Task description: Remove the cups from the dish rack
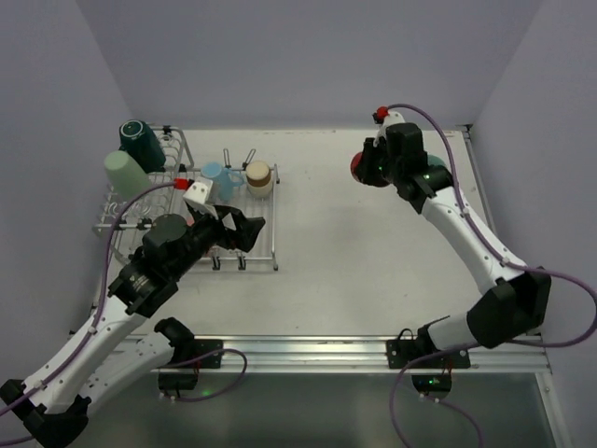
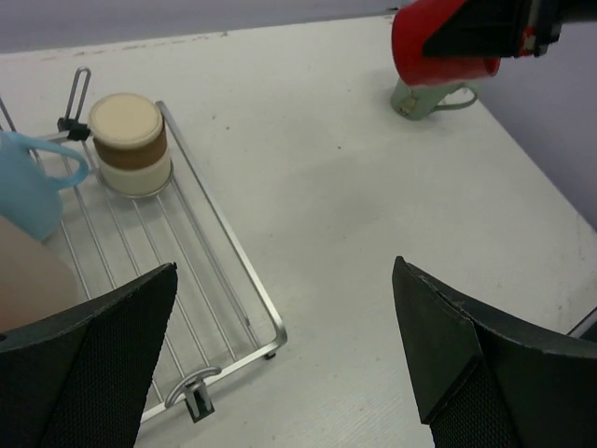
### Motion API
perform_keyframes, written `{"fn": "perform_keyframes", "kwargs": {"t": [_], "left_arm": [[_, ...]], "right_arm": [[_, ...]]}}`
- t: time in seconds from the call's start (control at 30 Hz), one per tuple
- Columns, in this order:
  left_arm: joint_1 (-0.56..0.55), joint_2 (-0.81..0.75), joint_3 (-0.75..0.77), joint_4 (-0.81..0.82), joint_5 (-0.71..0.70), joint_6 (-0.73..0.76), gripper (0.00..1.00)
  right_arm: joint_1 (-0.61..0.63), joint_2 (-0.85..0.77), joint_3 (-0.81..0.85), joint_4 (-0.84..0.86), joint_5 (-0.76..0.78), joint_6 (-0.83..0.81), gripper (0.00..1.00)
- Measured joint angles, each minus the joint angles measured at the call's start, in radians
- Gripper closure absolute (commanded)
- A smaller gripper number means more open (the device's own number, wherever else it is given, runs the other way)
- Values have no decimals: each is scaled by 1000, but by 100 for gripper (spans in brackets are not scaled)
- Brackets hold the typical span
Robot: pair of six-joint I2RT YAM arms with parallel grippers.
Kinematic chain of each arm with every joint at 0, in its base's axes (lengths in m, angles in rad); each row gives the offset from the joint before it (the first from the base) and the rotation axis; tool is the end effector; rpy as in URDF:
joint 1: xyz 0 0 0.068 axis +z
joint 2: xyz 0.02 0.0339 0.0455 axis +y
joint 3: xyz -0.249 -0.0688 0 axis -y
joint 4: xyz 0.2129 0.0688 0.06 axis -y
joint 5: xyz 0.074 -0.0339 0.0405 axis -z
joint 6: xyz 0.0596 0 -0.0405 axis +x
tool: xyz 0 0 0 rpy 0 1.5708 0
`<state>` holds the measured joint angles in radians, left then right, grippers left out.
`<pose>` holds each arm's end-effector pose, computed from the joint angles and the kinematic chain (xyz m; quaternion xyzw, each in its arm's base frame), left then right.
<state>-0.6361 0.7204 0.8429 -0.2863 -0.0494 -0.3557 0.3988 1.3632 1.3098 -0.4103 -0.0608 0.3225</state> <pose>0.1374 -0.0978 0.3416 0.0907 0.7571 -0.2911 0.5778 0.2786 0.1213 0.3460 -0.0484 0.8490 0.2096 0.4825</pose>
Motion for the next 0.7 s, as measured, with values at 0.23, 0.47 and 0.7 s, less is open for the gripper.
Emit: {"fn": "perform_keyframes", "kwargs": {"t": [0.23, 0.47, 0.7], "left_arm": [[5, -103, -133, 0, -9, 64, 0], [9, -89, -135, -1, 4, 98, 0], [19, -83, -137, -2, 20, 114, 0]], "right_arm": [[-43, 364, 252, -261, 168, -129, 100], [-58, 666, 538, -396, 205, -207, 100], [-73, 805, 627, -430, 200, -243, 100]]}}
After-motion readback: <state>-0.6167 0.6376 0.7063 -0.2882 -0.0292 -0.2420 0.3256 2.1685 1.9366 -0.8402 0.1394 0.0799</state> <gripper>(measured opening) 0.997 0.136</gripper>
